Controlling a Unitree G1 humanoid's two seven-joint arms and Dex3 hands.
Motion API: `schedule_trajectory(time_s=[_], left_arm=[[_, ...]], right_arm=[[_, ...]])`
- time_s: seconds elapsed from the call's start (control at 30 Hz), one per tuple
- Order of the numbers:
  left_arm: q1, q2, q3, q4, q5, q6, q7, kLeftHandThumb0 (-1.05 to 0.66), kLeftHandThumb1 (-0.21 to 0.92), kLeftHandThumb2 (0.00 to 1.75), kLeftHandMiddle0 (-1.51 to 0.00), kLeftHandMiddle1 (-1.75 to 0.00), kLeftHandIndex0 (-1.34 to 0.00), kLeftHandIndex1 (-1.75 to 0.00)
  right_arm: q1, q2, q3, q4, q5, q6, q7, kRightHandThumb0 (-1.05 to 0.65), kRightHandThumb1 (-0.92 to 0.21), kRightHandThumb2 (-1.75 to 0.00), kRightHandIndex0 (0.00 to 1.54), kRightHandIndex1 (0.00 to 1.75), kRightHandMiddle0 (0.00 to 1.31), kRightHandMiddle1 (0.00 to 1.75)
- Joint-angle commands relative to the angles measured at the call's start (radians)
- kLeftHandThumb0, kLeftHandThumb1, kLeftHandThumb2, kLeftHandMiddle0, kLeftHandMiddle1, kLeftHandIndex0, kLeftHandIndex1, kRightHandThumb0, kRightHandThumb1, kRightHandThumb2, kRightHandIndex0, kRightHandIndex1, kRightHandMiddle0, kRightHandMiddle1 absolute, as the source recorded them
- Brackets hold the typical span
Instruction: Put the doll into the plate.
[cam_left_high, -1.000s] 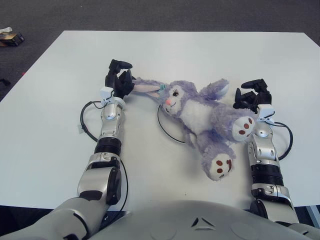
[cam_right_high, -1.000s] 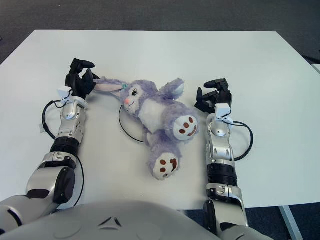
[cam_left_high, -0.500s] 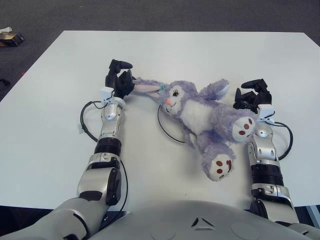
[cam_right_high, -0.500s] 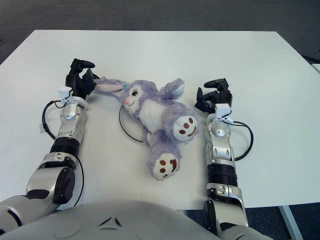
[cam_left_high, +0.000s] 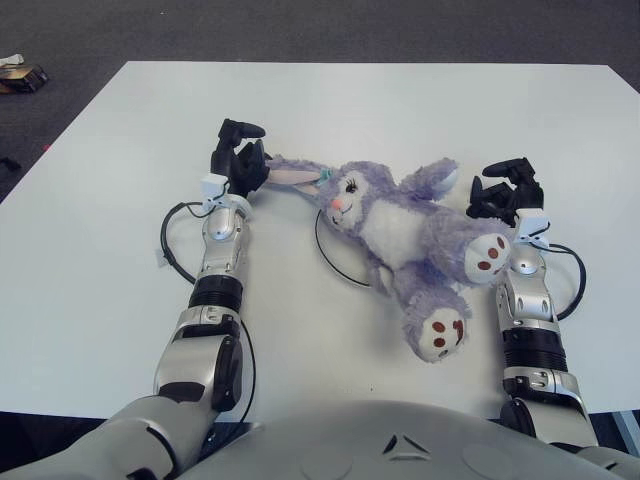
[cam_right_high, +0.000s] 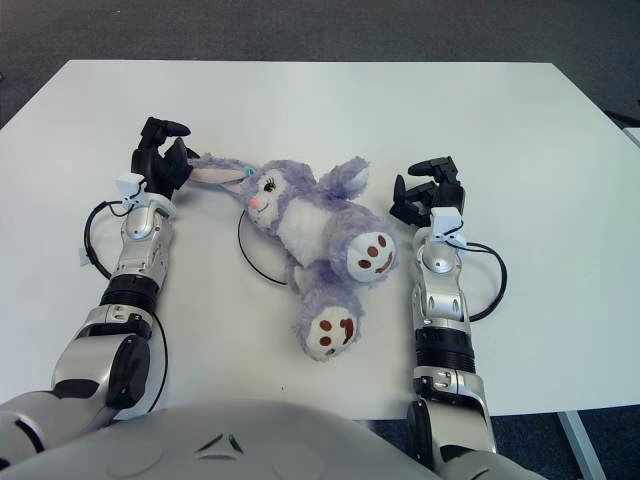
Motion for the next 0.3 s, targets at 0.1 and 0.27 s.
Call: schedule_trajectory(time_s=[0.1,0.27], left_arm=[[0.053,-0.010,-0.004,0.032,0.003,-0.011,0.002,-0.36,0.82,0.63,-0.80,-1.75,-0.29,-1.72],[0.053,-0.010,-0.004,0.032,0.003,-0.011,0.002,-0.36,0.82,0.62,-0.81,-1.75,-0.29,-1.72]], right_arm=[[0.007,0.007,-0.005,0.022,0.007,-0.006,0.000,-0.01,-0.39,-1.17,0.64,1.59,0.39,1.68],[0.007,0.008,-0.005,0.022,0.007,-0.006,0.000,-0.01,-0.39,-1.17,0.64,1.59,0.39,1.68]])
